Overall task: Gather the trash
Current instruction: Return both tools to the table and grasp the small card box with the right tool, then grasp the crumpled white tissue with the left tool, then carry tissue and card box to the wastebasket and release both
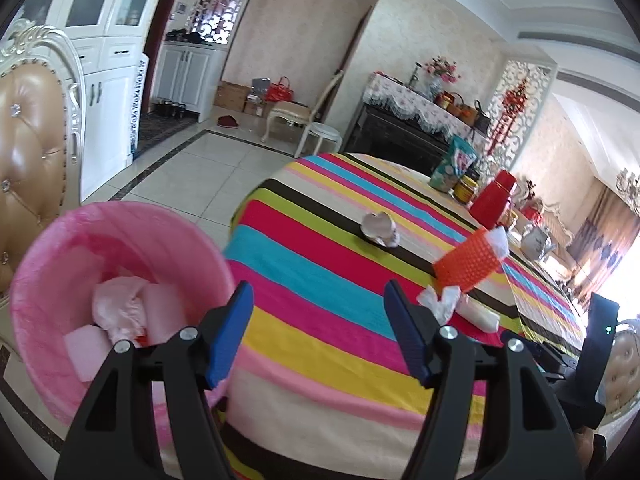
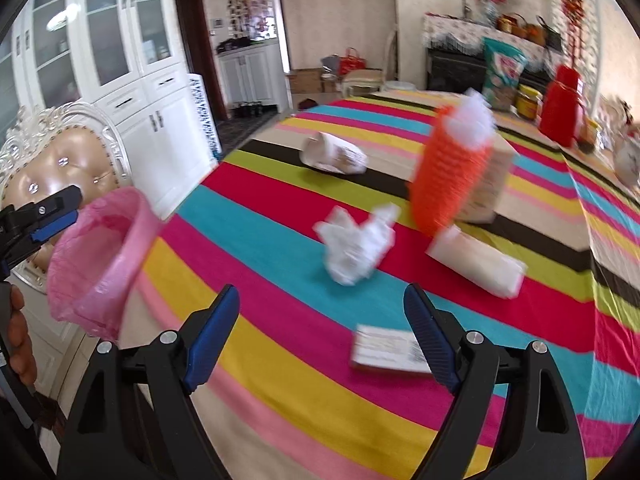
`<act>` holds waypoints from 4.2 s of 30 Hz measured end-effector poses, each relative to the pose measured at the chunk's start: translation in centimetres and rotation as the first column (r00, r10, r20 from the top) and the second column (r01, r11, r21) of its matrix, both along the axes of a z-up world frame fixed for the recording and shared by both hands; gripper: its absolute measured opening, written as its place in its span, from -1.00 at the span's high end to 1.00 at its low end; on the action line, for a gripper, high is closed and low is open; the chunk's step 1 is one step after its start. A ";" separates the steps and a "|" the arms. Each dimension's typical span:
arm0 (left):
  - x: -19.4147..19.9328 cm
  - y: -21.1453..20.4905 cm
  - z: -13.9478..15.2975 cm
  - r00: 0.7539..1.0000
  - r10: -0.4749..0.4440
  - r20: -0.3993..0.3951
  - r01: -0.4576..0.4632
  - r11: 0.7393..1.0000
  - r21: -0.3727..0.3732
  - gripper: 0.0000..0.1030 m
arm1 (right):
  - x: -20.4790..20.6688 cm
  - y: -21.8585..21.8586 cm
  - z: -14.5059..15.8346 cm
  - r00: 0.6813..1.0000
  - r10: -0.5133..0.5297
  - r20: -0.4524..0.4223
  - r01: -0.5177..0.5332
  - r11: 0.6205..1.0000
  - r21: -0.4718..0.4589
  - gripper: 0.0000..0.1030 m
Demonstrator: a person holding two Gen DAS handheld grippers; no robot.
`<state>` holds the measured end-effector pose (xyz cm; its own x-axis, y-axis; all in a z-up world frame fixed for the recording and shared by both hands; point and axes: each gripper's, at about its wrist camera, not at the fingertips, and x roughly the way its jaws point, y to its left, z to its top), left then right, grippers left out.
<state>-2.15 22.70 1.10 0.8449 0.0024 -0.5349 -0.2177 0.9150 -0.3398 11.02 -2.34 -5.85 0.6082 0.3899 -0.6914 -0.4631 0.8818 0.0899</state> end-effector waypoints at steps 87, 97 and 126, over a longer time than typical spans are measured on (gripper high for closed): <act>6.3 -4.3 -0.2 0.990 -0.129 -0.064 0.133 0.989 0.058 0.78 | 0.7 -1.5 3.6 0.997 -0.058 0.043 0.056 0.996 0.063 -0.26; -0.8 3.9 3.2 0.998 0.059 0.006 -0.059 0.994 0.096 0.77 | -1.1 6.9 6.5 0.989 0.117 0.091 -0.123 0.990 0.068 -0.26; -10.3 15.3 2.6 0.949 0.316 -0.006 -0.315 0.948 0.052 0.76 | -5.9 27.6 4.8 0.878 0.474 0.060 -0.476 0.879 0.014 -0.27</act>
<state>-12.41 38.05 3.68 0.7892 0.2945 -0.5389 -0.5022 0.8145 -0.2904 5.16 25.24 -1.09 0.3806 0.6593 -0.6484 -0.8304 0.5522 0.0741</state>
